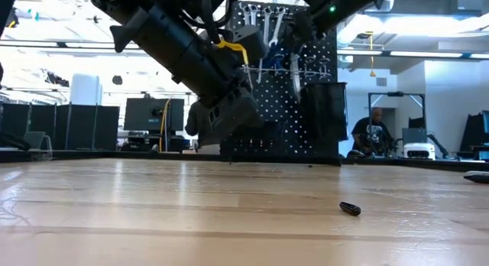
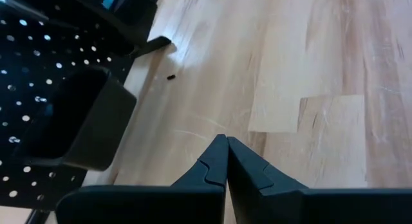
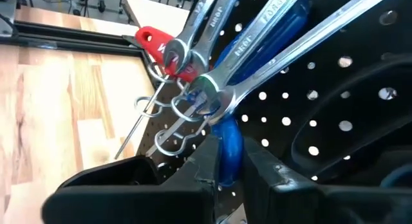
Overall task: Hang tools onto peg board
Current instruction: Adjust the blue hexagonal T handle wrench on the pegboard
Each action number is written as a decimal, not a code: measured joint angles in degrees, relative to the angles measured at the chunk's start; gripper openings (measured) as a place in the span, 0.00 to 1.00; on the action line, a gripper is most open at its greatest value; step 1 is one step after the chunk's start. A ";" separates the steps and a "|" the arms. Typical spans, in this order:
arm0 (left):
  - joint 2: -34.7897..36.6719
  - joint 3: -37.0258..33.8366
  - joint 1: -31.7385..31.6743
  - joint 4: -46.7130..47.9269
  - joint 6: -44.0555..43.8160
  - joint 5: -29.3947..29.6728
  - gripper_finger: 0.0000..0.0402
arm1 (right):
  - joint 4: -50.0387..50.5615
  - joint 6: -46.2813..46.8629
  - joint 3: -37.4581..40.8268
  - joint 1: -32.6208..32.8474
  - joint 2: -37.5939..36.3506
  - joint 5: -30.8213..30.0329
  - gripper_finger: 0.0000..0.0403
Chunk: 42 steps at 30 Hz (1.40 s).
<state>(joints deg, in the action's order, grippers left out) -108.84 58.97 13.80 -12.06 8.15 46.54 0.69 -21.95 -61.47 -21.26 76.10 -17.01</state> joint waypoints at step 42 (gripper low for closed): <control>0.00 0.01 0.13 2.66 -3.44 0.09 0.00 | 31.31 -3.12 -9.59 8.71 -2.13 -7.96 0.62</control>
<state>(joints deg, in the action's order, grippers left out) -108.84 58.98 13.93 -9.41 4.71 46.63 32.00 -25.07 -71.07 -12.55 73.97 -24.97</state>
